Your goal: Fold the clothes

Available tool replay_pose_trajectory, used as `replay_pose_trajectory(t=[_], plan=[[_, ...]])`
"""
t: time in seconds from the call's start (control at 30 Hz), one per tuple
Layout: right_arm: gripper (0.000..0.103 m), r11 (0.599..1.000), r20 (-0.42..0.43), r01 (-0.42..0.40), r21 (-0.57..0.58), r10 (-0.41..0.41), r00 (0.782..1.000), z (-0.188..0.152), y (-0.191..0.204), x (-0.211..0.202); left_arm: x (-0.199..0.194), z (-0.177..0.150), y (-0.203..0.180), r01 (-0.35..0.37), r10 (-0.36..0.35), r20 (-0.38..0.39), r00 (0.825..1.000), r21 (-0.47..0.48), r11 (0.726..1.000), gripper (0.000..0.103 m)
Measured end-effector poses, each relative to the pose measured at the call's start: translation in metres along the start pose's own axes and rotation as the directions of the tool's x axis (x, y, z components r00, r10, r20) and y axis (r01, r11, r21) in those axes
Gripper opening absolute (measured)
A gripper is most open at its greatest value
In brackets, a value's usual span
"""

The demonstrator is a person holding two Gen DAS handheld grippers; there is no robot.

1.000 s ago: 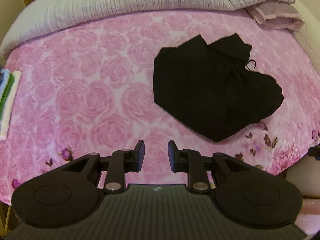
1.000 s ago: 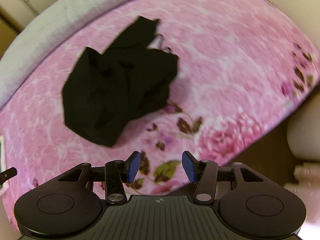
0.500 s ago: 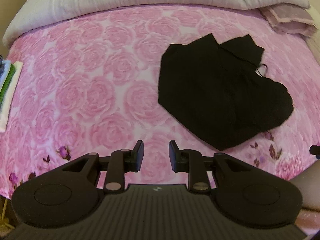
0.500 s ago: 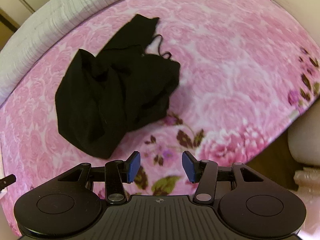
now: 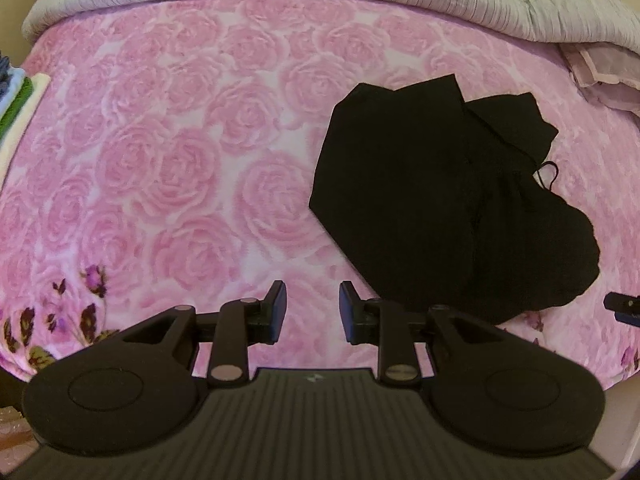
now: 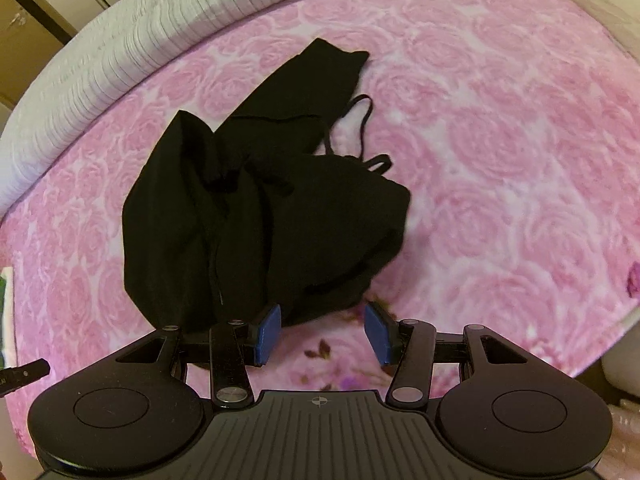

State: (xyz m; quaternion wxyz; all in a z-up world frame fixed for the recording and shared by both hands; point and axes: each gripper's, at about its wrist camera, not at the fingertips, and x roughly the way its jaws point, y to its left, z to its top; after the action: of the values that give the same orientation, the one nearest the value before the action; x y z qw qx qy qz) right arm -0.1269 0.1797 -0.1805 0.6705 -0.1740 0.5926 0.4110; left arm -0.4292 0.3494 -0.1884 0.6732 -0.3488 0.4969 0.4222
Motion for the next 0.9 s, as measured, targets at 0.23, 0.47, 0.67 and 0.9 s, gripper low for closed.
replay_pose_trajectory(t=[0.23, 0.47, 0.67, 0.9], plan=[[0.050, 0.997, 0.050, -0.026, 0.079, 0.022, 0.998, 0.014, 0.011, 0.040, 0.051, 0.026, 0.011, 0.018, -0.015, -0.049, 0.999, 0.061, 0.998, 0.023], [0.050, 0.997, 0.133, -0.046, 0.065, 0.037, 0.990, 0.048, 0.038, 0.096, 0.090, 0.054, 0.022, 0.035, -0.030, -0.053, 0.998, 0.094, 0.995, 0.023], [0.050, 0.995, 0.102, -0.054, 0.081, 0.045, 0.994, 0.070, 0.050, 0.159, 0.114, 0.064, 0.027, 0.047, -0.040, -0.069, 0.997, 0.109, 0.993, 0.023], [0.001, 0.998, 0.098, -0.057, 0.004, 0.056, 0.994, 0.034, 0.051, 0.162, 0.121, 0.065, 0.024, 0.056, -0.047, -0.088, 0.995, 0.106, 0.993, 0.023]])
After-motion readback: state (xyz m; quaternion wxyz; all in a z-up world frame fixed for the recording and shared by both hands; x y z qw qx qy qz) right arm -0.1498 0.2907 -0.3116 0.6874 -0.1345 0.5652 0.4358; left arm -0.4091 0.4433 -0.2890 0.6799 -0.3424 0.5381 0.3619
